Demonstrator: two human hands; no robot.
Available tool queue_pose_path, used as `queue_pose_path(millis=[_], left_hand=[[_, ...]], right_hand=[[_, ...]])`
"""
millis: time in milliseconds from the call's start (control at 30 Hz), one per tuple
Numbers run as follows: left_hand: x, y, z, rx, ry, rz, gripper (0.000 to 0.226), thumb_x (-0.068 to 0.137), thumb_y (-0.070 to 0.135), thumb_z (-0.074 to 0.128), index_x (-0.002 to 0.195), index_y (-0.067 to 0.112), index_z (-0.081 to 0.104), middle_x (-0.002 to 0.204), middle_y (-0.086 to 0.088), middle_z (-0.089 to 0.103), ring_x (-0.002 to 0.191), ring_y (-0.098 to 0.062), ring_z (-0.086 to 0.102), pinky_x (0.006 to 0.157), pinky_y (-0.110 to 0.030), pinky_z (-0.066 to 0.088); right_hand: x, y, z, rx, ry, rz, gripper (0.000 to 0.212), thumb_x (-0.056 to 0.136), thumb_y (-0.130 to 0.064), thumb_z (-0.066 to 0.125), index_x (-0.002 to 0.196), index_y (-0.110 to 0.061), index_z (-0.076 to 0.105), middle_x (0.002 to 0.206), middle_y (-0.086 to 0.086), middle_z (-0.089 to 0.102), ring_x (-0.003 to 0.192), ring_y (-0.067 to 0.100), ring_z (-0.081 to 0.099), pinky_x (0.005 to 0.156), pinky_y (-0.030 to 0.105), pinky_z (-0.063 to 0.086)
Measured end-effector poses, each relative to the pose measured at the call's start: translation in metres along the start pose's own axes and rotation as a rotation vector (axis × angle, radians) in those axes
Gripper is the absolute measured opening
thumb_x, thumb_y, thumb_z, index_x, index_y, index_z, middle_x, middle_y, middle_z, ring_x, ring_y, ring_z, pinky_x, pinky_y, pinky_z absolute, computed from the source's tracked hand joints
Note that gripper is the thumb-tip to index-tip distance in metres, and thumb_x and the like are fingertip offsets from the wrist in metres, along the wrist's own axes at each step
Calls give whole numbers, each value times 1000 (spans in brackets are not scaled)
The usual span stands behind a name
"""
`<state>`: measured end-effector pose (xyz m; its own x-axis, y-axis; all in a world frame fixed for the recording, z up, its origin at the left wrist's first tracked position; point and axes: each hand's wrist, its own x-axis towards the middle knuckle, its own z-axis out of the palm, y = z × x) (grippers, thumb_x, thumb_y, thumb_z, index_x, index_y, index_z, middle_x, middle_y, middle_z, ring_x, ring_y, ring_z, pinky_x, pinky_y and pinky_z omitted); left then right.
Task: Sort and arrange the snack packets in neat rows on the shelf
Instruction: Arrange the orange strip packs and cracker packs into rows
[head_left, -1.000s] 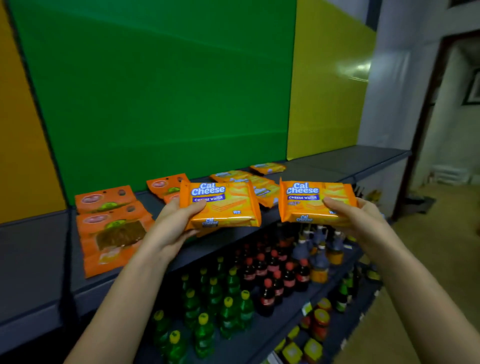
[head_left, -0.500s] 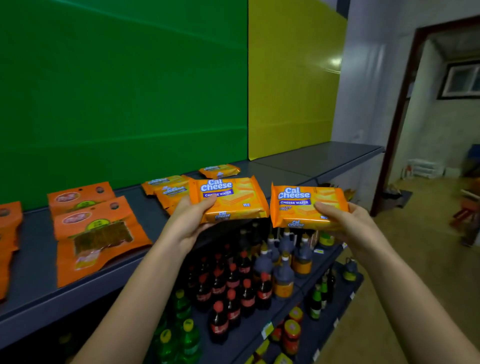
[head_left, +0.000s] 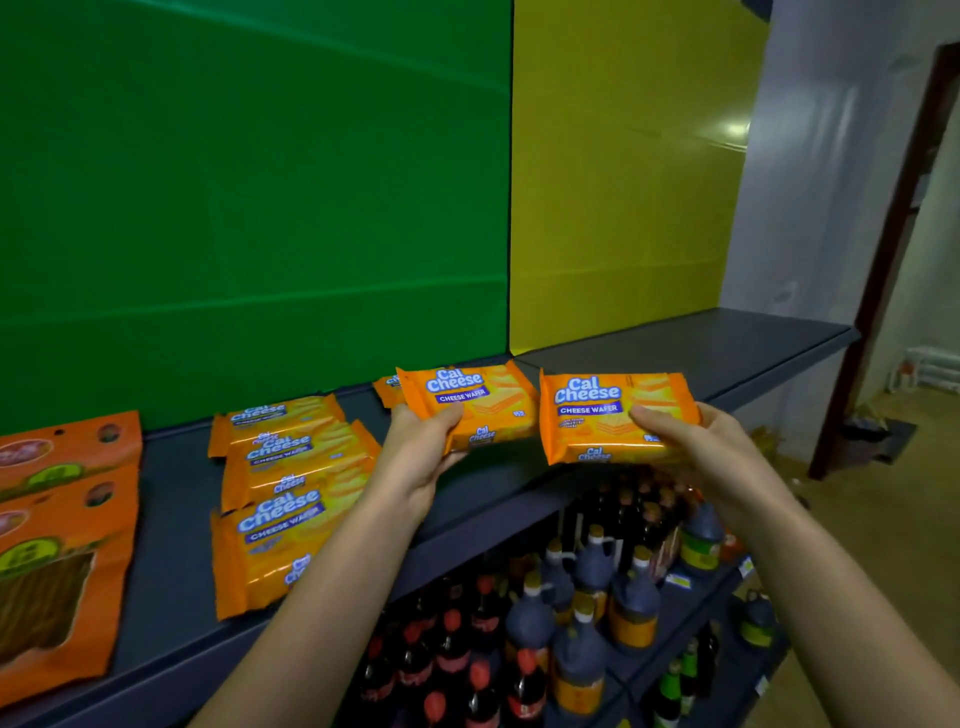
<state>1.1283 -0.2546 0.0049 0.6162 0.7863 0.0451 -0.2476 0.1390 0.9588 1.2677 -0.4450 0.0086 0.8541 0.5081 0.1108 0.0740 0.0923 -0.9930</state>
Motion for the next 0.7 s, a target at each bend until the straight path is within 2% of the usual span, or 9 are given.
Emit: queue_pose_path(millis=[67, 233, 367, 433, 500, 567, 633, 700], left_hand=[[10, -7, 6, 13, 23, -7, 41, 89, 5, 54, 129, 2, 44, 122, -17, 60, 73, -12, 61, 50, -16, 55], [29, -23, 22, 57, 127, -8, 43, 88, 5, 55, 129, 3, 43, 121, -16, 61, 76, -12, 62, 50, -16, 55], [38, -31, 30, 141, 215, -35, 38, 89, 7, 55, 125, 2, 45, 118, -15, 62, 79, -14, 62, 63, -26, 56], [41, -32, 31, 161, 257, -61, 32, 89, 6, 55, 119, 0, 47, 113, -16, 62, 78, -16, 62, 57, -25, 57], [43, -32, 33, 185, 304, -56, 17, 89, 6, 55, 105, 4, 50, 101, -13, 62, 74, -17, 61, 49, -22, 56], [47, -33, 32, 324, 360, -38, 9, 89, 11, 57, 97, 8, 54, 97, -10, 64, 70, -18, 60, 48, -24, 54], [51, -34, 31, 466, 417, -24, 2, 88, 14, 59, 87, 12, 59, 97, -11, 66, 69, -20, 60, 59, -29, 51], [56, -34, 31, 519, 473, -15, 4, 86, 15, 61, 83, 14, 60, 99, -10, 67, 82, -24, 63, 79, -33, 52]], right_hand=[[19, 6, 0, 11, -39, 28, 47, 78, -22, 70, 119, -5, 55, 107, 13, 67, 80, 19, 64, 59, 24, 51], [64, 18, 3, 20, -165, 55, 47, 78, -21, 71, 119, -5, 57, 110, 14, 68, 84, 19, 66, 66, 27, 52], [92, 22, 4, 10, -276, 94, 44, 78, -19, 70, 118, -5, 57, 108, 14, 69, 84, 19, 66, 66, 26, 51], [104, 25, 4, 1, -342, 107, 41, 78, -18, 70, 116, -6, 58, 106, 13, 70, 84, 19, 66, 67, 26, 51], [114, 28, 5, 1, -407, 117, 39, 79, -18, 69, 115, -6, 59, 103, 12, 71, 83, 19, 67, 69, 26, 52], [122, 32, 8, -1, -470, 131, 39, 79, -17, 69, 115, -5, 59, 104, 12, 71, 85, 20, 68, 71, 25, 54], [128, 37, 11, -5, -527, 141, 36, 80, -16, 68, 114, -6, 59, 104, 12, 71, 85, 19, 68, 70, 24, 54], [132, 42, 15, -27, -578, 129, 35, 80, -15, 69, 112, -6, 60, 100, 9, 72, 83, 18, 68, 71, 25, 54]])
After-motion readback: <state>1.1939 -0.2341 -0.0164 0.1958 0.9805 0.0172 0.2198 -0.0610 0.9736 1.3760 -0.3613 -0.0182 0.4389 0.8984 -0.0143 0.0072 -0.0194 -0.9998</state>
